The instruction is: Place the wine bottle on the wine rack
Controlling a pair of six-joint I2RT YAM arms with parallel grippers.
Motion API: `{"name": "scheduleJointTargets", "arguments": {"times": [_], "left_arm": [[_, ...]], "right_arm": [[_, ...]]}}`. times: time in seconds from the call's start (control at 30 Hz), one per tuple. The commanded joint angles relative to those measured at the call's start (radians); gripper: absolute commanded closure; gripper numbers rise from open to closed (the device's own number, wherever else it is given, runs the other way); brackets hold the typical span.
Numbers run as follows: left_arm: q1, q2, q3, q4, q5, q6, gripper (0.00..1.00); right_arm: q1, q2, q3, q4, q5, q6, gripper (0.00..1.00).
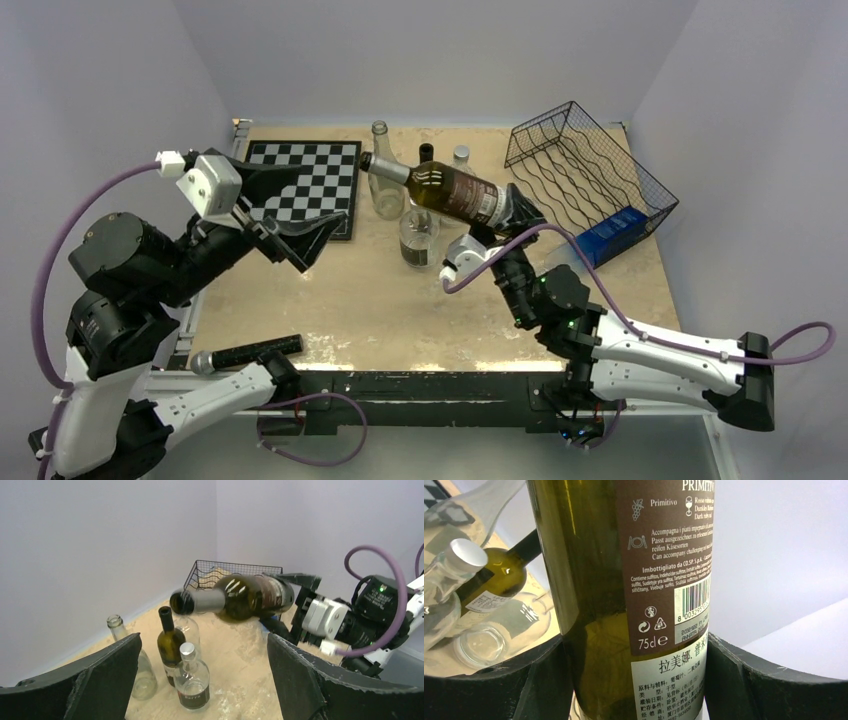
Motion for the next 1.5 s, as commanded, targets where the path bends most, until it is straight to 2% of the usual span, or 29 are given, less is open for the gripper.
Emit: {"name": "scheduleJointTargets", "arguments": {"times": [0.0,0.17,0.3,0.43,0.5,0.63,0.7,0.83,0.97,1.1,1.27,1.47], "left_arm": [[0.015,0.074,0.074,-0.005,0.083,0.026,0.01],[0.017,0.113,0.087,-0.027,0.147,0.043,0.01],[0.017,0.142,0.081,-0.119,0.224,0.031,0.01],[0.019,0.087,0.0,-0.151,0.273,0.022,0.01],[0.019,0.092,0.001,-0.193,0.351,0.025,0.01],[0.019,0.126,0.0,-0.324,0.425,0.046,0.04],[0.019,0.131,-0.022,-0.362,0.448,0.052,0.09],[0.018,0.134,-0.06,-0.39,0.56,0.109,0.11],[0.018,0.144,-0.088,-0.398,0.567,0.12,0.13],[0.017,0.16,-0.117,-0.396,0.572,0.127,0.21],[0.017,0.184,-0.122,-0.41,0.53,0.144,0.47],[0.016,0.189,-0.141,-0.416,0.544,0.158,0.52]], "right_arm": [[0.046,0.047,0.016,0.149,-0.025,-0.146,1.0],[0.094,0.056,0.009,0.092,-0.044,-0.131,1.0],[0.133,0.001,0.067,-0.159,-0.076,-0.002,1.0],[0.194,-0.042,0.108,-0.312,-0.08,0.019,1.0],[0.219,-0.05,0.127,-0.379,-0.077,0.027,1.0],[0.274,-0.062,0.144,-0.422,-0.053,0.003,1.0],[0.293,-0.075,0.156,-0.453,-0.051,0.019,1.0],[0.31,-0.09,0.183,-0.512,-0.044,0.049,1.0],[0.319,-0.087,0.202,-0.538,-0.037,0.054,1.0],[0.323,-0.09,0.22,-0.561,-0.038,0.058,1.0],[0.327,-0.098,0.237,-0.591,-0.057,0.083,1.0],[0.33,-0.107,0.244,-0.6,-0.079,0.126,1.0]]}}
